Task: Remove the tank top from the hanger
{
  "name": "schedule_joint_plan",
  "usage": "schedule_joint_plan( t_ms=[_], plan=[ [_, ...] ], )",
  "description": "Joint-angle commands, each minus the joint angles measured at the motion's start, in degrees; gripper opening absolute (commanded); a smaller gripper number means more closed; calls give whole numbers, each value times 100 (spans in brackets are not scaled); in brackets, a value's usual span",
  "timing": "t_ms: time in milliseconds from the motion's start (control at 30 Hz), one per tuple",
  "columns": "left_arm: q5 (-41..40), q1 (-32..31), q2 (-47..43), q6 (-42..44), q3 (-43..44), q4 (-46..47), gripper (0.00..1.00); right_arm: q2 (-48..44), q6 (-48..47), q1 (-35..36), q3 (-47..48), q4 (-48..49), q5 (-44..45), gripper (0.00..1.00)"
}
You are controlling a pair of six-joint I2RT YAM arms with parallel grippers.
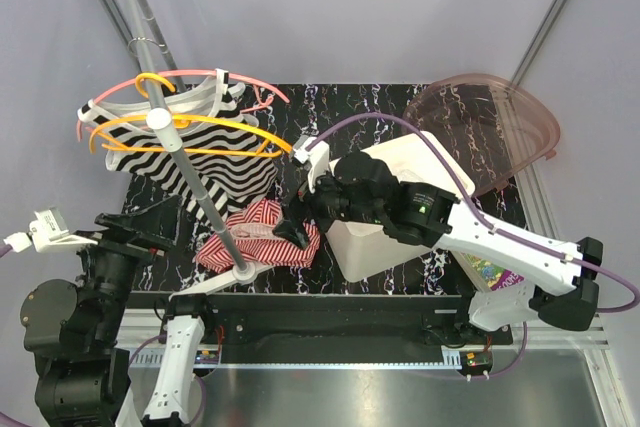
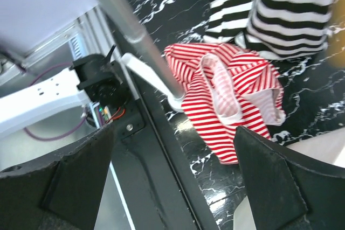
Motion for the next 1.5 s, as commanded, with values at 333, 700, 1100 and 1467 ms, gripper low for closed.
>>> schedule_joint_plan(
  t_ms=[333,700,1100,1467],
  plan=[
    [624,-27,13,386,437,-44,79,726,-658,410,-94,292,-812,100],
    [-17,-386,-40,509,938,-642,79,1877,-1667,427,-428,1601,128,100],
    [-870,-1134,224,465,1413,-1090,78,3135,-3146,401,-314,1769,577,100],
    [-940,-1380,461,527,1413,-1046,78,3689,-3137,322,-287,1936,525,96]
  ],
)
